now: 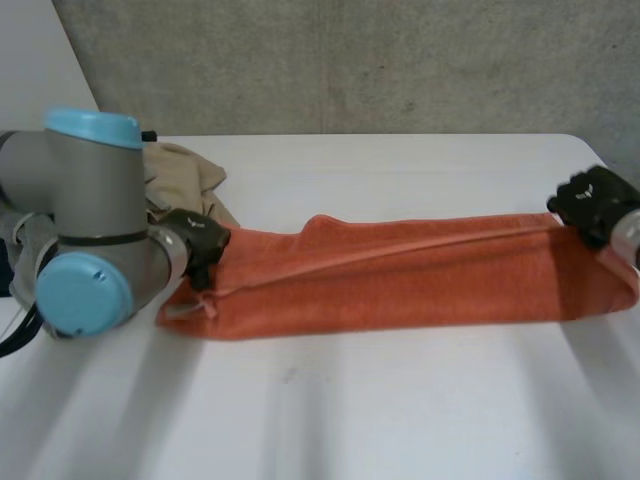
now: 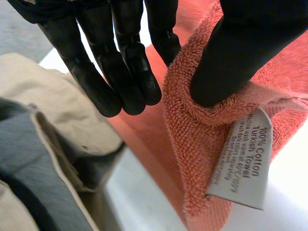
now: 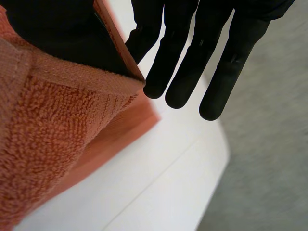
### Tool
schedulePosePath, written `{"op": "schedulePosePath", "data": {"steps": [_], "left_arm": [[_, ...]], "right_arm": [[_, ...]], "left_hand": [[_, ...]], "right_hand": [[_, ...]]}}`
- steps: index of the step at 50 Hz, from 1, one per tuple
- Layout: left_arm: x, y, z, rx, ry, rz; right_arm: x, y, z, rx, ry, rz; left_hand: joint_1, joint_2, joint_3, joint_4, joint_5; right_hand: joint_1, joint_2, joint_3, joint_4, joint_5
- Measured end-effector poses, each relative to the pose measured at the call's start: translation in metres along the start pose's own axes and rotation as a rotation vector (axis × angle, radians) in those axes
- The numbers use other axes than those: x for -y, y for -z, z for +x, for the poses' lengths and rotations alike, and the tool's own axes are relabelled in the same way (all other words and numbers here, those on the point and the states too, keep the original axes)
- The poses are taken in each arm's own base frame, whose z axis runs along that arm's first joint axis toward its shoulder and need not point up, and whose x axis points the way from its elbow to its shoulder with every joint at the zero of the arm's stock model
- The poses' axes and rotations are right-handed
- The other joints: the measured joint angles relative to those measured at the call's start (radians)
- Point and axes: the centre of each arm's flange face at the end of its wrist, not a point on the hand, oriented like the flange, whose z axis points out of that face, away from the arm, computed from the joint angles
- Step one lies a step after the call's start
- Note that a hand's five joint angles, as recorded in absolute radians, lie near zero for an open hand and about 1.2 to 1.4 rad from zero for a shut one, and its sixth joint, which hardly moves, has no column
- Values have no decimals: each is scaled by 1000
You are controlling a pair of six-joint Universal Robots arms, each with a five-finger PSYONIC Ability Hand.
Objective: Fold the laundry.
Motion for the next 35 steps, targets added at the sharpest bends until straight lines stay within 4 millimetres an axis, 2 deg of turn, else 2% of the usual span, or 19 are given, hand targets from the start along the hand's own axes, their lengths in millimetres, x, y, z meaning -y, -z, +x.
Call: {"op": "schedulePosePath", "data": {"steps": [6, 13, 15, 16, 17, 18, 19, 20, 21, 22, 29, 35], "left_arm": [[19, -29, -9, 81, 54, 52], [30, -62, -8, 121, 40, 95], [32, -69, -7, 131, 32, 105], [33, -73, -7, 137, 29, 111], [34, -75, -7, 141, 27, 115], [35, -77, -7, 146, 25, 120], [36, -79, -6, 151, 23, 125], [37, -80, -6, 155, 22, 131], [37, -81, -6, 156, 21, 133], [39, -80, -5, 158, 20, 142], [50, -67, -5, 163, 16, 187], [52, -39, -15, 167, 16, 193]], "right_arm": [[2, -56, -1, -143, 60, 158], [-5, -100, -12, -190, 83, 220], [-7, -107, -14, -195, 79, 223], [-8, -111, -15, -197, 74, 223], [-9, -114, -17, -198, 69, 223], [-10, -116, -18, -200, 63, 222], [-11, -118, -20, -202, 53, 219], [-12, -120, -22, -204, 42, 215], [-12, -121, -22, -204, 38, 214], [-13, -122, -24, -206, 26, 207], [-16, -114, -25, -225, -28, 139], [-15, -87, -16, -222, -106, 89]], "left_hand": [[0, 1, 1, 0, 0], [0, 2, 2, 0, 0], [-36, -67, -61, -69, -47], [-179, -224, -214, -205, -175], [-225, -266, -255, -246, -215], [-517, -498, -484, -500, -465], [-713, -667, -652, -672, -633], [-814, -787, -754, -777, -735], [-814, -787, -754, -777, -735], [-940, -949, -930, -950, -899], [-946, -994, -977, -993, -935], [-946, -996, -977, -993, -935]], "right_hand": [[0, 0, 0, 0, 0], [0, 0, 0, 0, 5], [-188, -219, -218, -201, -199], [-385, -422, -395, -396, -400], [-502, -541, -533, -536, -523], [-637, -678, -646, -649, -664], [-780, -814, -808, -813, -827], [-856, -905, -911, -919, -921], [-872, -921, -925, -932, -933], [-896, -950, -961, -968, -965], [-905, -969, -983, -995, -972], [-905, -969, -983, -995, -972]]}}
